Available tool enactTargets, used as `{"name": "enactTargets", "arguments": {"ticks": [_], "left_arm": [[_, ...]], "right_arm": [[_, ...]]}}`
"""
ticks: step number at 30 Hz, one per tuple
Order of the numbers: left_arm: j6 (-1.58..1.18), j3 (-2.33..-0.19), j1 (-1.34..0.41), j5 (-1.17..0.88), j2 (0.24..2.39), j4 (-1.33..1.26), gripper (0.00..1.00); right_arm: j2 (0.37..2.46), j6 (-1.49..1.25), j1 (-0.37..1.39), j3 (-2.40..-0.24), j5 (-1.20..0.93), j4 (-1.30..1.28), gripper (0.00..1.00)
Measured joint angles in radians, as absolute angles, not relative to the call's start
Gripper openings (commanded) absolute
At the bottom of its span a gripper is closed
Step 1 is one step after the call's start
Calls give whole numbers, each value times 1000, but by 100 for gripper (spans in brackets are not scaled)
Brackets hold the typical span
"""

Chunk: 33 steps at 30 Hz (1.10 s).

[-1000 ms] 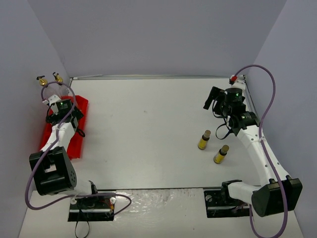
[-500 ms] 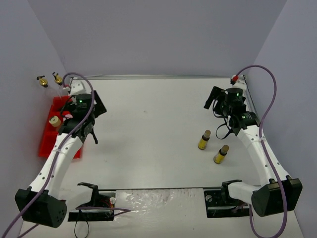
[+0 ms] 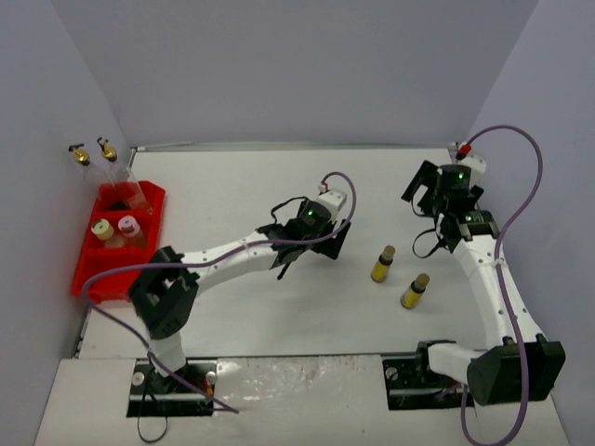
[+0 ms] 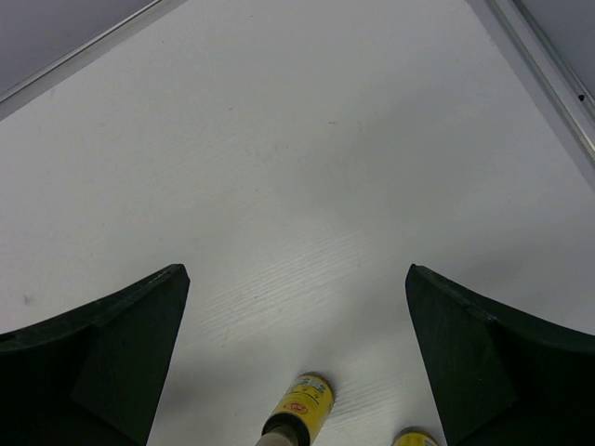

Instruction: Organize the condiment bottles

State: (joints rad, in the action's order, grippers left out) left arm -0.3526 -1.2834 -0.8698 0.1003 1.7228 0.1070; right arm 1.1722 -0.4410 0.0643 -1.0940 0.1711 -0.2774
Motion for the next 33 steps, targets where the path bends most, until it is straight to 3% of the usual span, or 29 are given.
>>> {"name": "enactTargets", "arguments": {"ticks": [9,33], "left_arm": [[-291,-1474,-984,-12,1871,50,77],[-212,-1653,-1068,-283,2047,29,77]], "right_arm": [[1172,-445,32,-1110,194,-302,100],[1172,-445,31,-1110,194,-311,100]]}}
